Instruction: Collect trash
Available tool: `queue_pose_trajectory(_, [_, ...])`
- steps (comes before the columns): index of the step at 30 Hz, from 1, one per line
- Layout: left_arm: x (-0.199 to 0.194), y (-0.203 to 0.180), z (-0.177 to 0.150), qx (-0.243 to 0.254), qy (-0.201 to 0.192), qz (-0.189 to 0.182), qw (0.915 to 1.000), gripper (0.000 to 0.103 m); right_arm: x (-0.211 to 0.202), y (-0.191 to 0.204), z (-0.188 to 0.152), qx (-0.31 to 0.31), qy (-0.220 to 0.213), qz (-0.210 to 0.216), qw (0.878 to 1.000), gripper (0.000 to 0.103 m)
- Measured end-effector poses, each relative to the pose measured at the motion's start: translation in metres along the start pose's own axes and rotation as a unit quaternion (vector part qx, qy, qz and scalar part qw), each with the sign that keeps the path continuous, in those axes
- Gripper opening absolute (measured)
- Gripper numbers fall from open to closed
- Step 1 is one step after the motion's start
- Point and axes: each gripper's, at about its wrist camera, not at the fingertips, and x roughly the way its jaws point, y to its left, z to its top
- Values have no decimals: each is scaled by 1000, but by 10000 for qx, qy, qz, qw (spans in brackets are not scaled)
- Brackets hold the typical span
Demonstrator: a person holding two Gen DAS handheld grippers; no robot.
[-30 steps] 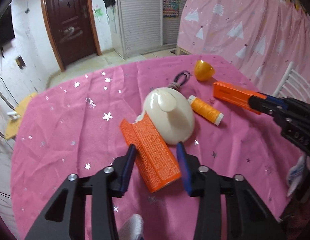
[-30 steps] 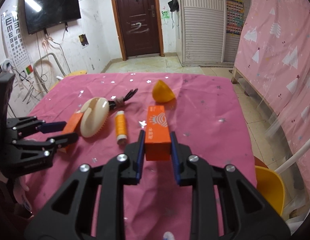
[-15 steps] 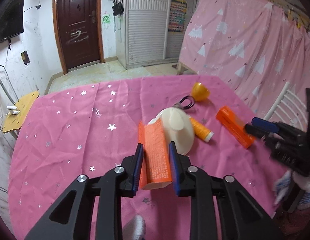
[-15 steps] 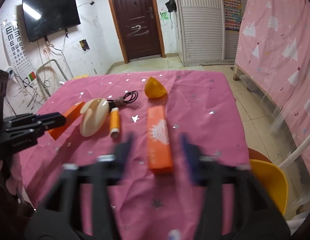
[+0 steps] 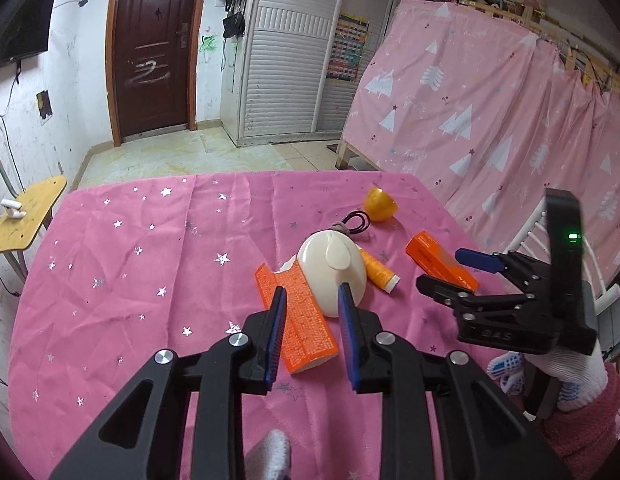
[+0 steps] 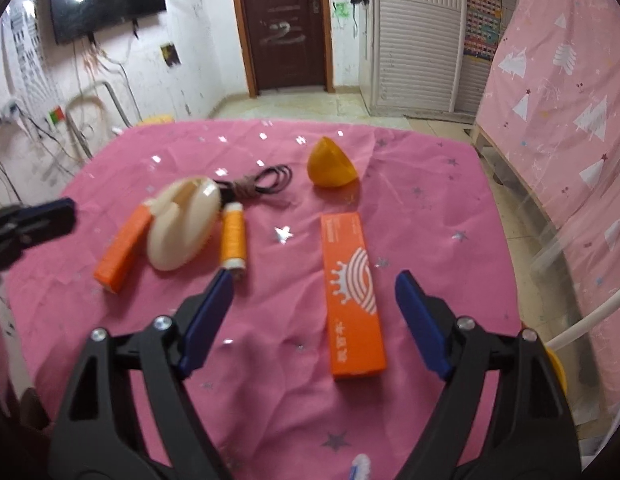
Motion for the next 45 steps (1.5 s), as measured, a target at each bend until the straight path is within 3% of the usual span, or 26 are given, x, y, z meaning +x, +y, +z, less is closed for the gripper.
queue_pose_trajectory(1, [1,1,-1,-25,12,-10,10000,18,4,6,1,-169,60,-223,9996,40])
queue_pose_trajectory(2, [2,3,-1,-58,32,-20,10000,18,7,10,0,-302,103,-444,9985,27])
queue_pose_trajectory(4, [3,6,-3,-106,56,-26,9999,18,8,17,-1,-470,111,-613,9970,22])
queue_pose_trajectory(8, [3,11,-5,-177,86,-53,9998,18,1,18,-3,-446,-59,-781,9959,22])
queue_pose_trajectory(22, [0,-17,-5,89,61,-116,9999,18,-75,-30,-19,478,-965,-417,9933,22])
queue_pose_trajectory(31, [3,-58,-8,445,149,-207,9987,18,-81,-66,-55,898,-840,-365,9917,22])
queue_pose_trajectory(33, [4,-66,-10,511,164,-205,9983,18,-81,-73,-62,996,-846,-329,9909,26])
queue_pose_trajectory(35, [4,-74,-12,576,188,-202,9980,18,-83,-80,-67,1104,-889,-271,9895,37])
queue_pose_trajectory(45, [14,-110,-22,921,359,-275,9947,18,-89,-99,-79,1330,-1052,-155,9854,38])
